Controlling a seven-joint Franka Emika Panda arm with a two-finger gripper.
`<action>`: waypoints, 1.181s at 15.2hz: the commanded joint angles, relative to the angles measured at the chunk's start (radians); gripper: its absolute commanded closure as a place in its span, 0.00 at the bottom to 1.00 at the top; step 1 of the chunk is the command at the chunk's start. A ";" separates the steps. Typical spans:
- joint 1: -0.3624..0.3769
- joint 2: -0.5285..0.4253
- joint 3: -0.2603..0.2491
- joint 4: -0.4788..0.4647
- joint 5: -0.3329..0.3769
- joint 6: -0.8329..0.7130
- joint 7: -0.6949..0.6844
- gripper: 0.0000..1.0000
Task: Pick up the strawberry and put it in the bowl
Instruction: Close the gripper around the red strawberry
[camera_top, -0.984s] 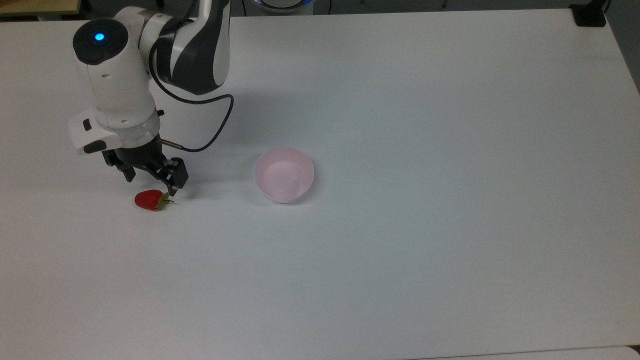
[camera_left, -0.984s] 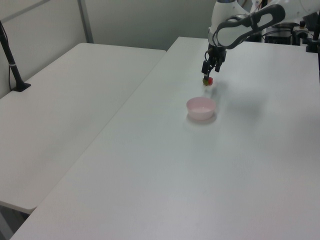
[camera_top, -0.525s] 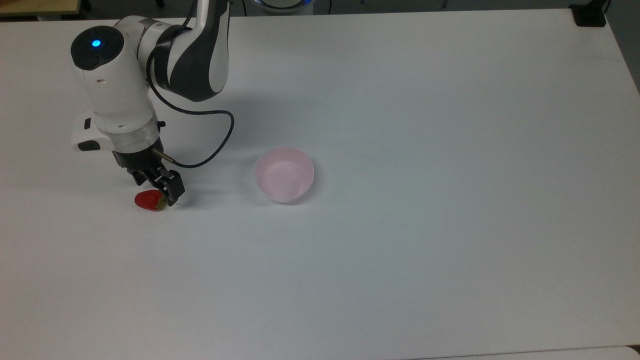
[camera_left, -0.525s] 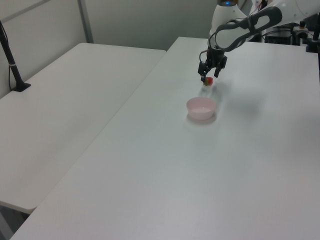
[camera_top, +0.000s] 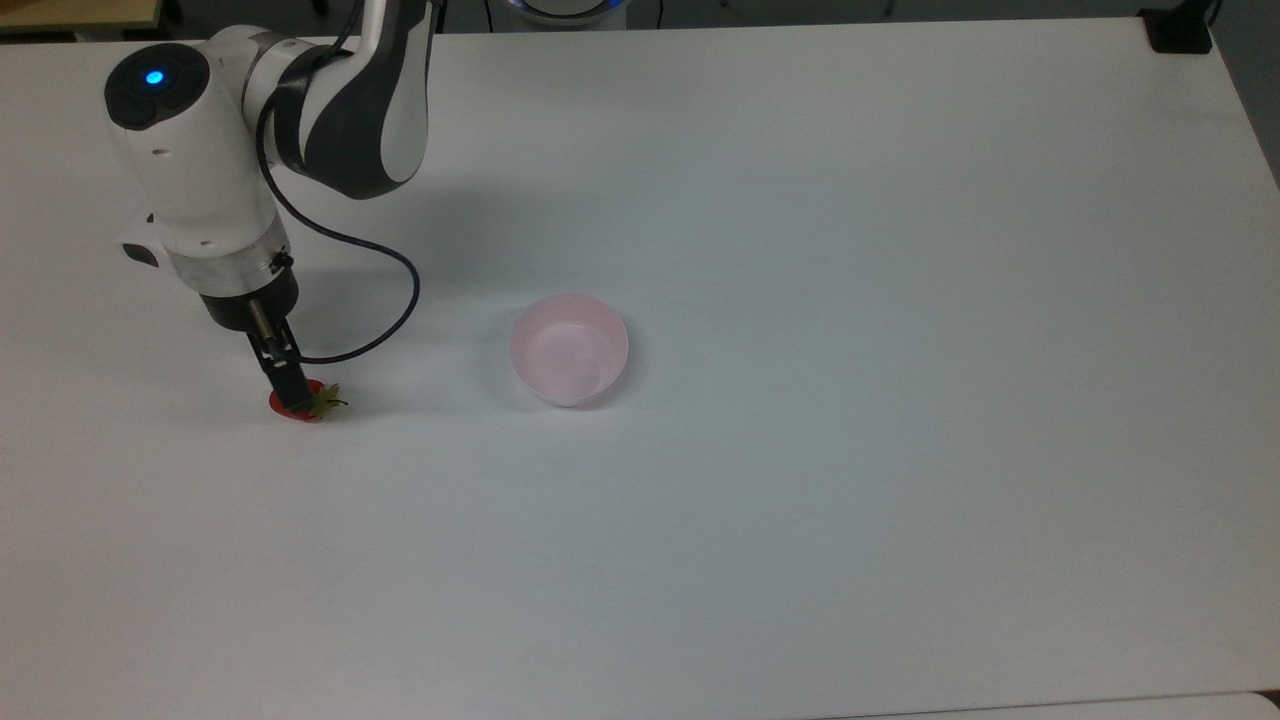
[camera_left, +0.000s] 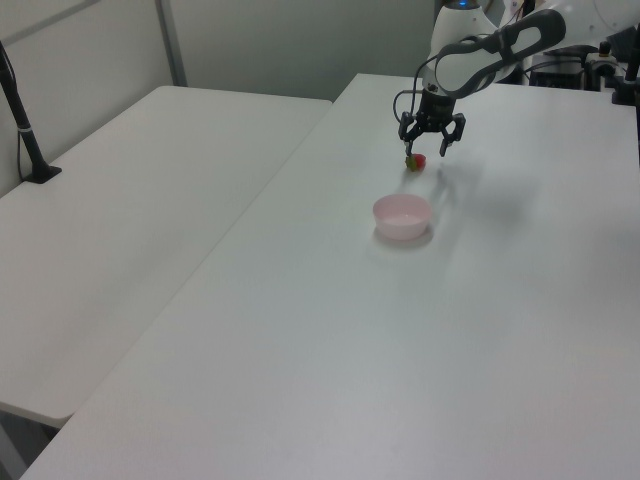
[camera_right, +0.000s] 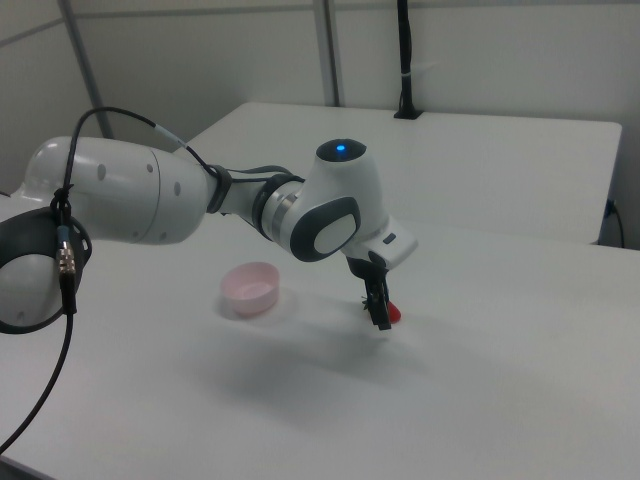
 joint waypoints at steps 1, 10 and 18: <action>-0.011 -0.012 0.002 0.003 0.024 0.009 0.100 0.13; -0.007 0.045 0.012 0.041 0.016 0.017 0.117 0.23; -0.007 0.050 0.031 0.047 -0.041 0.043 0.100 0.39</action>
